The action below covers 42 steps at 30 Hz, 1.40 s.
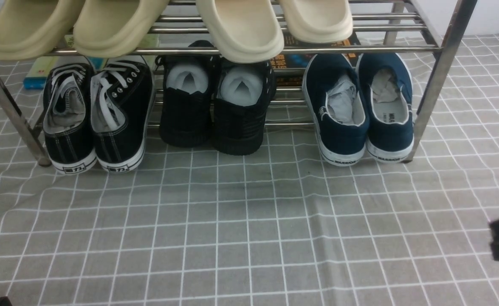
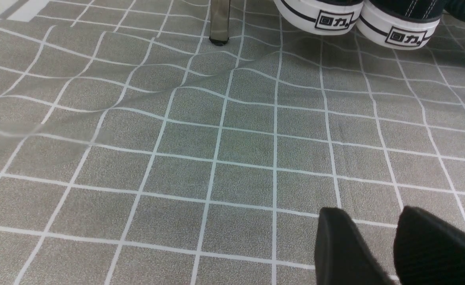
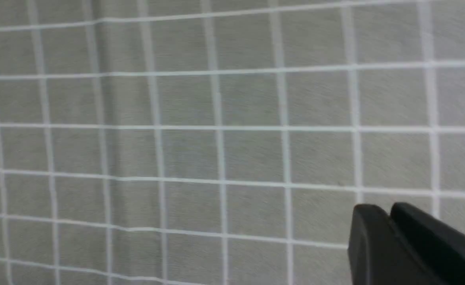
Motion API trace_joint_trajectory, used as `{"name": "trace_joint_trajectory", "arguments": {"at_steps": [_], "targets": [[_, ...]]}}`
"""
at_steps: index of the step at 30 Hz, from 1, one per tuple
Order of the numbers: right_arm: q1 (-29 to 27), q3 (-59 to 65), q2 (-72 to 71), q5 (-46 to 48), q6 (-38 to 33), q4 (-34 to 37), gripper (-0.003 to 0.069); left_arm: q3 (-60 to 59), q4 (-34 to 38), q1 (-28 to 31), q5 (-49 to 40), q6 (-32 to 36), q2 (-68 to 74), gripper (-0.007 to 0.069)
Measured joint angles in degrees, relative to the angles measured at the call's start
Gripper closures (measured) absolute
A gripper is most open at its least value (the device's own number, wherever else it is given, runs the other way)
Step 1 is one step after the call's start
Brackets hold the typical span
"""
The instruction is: Take the shoes off the shelf with your hand from the grey coffee tablecloth.
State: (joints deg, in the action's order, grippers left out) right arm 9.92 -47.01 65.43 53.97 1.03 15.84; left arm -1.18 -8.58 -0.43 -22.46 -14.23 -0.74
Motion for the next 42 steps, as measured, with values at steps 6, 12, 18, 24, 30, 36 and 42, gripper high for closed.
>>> {"name": "trace_joint_trajectory", "arguments": {"at_steps": [6, 12, 18, 24, 30, 36, 42], "targets": [[8.74, -15.46, 13.96, -0.42, -0.11, -3.80, 0.0396, 0.00, 0.00, 0.00, 0.00, 0.00, 0.00, 0.0384], [16.36, -29.91, 25.91, -0.10, 5.24, -11.10, 0.0287, 0.00, 0.00, 0.00, 0.00, 0.00, 0.00, 0.0384], [20.89, -42.45, 36.17, 0.63, 8.48, -18.76, 0.0209, 0.00, 0.00, 0.00, 0.00, 0.00, 0.00, 0.0384], [21.49, -50.47, 42.85, 0.43, 8.76, -23.11, 0.0184, 0.00, 0.00, 0.00, 0.00, 0.00, 0.00, 0.0384], [21.49, -51.50, 47.95, -2.82, 8.76, -25.95, 0.0191, 0.00, 0.00, 0.00, 0.00, 0.00, 0.00, 0.0386], [21.49, -51.50, 49.90, -3.07, 8.81, -26.21, 0.0375, 0.00, 0.00, 0.00, 0.00, 0.00, 0.00, 0.0384], [21.91, -51.50, 49.14, -1.12, 8.52, -25.65, 0.0634, 0.00, -0.05, 0.00, 0.00, 0.00, 0.00, 0.0384]]}}
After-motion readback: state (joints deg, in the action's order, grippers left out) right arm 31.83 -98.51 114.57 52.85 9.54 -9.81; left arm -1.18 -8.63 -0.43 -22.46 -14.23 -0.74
